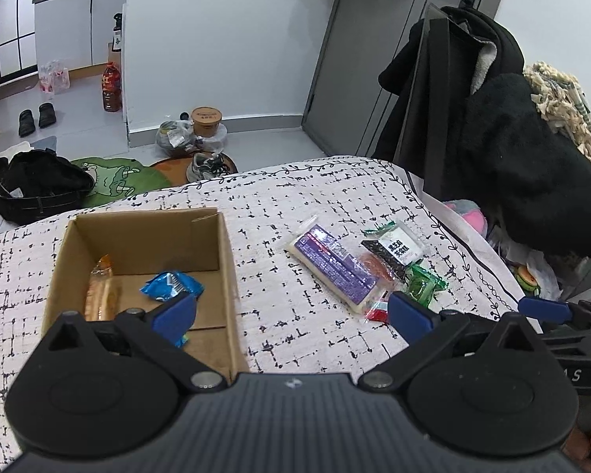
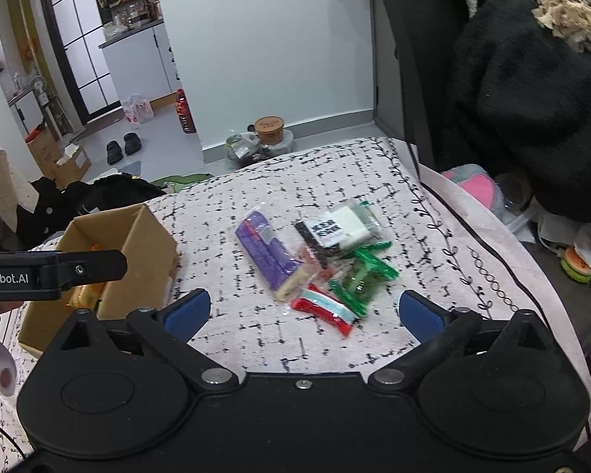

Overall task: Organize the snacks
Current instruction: 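Move both open tools back to the snack pile, then grasp the purple biscuit pack with the left tool while the right grasps a green candy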

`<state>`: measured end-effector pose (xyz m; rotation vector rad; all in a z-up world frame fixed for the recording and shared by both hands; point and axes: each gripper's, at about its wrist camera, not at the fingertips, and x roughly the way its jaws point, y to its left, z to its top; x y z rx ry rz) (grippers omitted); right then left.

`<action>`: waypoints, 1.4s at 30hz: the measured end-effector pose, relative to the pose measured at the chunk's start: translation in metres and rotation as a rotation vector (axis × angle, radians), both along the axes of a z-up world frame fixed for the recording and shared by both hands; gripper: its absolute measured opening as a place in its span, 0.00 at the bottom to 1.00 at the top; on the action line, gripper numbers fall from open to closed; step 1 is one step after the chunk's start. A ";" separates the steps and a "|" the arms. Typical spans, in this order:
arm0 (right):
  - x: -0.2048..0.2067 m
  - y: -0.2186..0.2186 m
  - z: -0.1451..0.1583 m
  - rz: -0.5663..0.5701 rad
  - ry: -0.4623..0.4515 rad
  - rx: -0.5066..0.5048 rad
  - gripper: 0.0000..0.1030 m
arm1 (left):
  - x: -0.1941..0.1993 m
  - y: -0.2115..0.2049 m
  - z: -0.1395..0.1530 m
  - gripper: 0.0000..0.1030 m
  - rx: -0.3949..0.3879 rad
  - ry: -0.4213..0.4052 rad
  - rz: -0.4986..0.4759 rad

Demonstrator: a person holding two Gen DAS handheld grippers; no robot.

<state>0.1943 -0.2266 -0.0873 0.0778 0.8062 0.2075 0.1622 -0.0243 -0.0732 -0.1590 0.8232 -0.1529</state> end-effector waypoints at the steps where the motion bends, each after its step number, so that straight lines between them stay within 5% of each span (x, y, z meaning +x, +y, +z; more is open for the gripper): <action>1: 0.000 -0.002 -0.001 -0.004 0.002 -0.001 1.00 | 0.001 -0.001 0.000 1.00 0.000 0.003 -0.002; 12: 0.006 -0.027 -0.008 -0.013 0.031 0.015 1.00 | 0.013 -0.026 -0.005 1.00 0.020 0.021 -0.040; 22: 0.022 -0.039 -0.025 -0.025 0.080 0.034 0.78 | 0.030 -0.046 -0.022 0.97 0.015 0.048 -0.077; 42: 0.083 -0.041 -0.069 -0.081 0.183 0.112 0.58 | 0.092 -0.069 -0.064 0.80 0.010 0.118 -0.021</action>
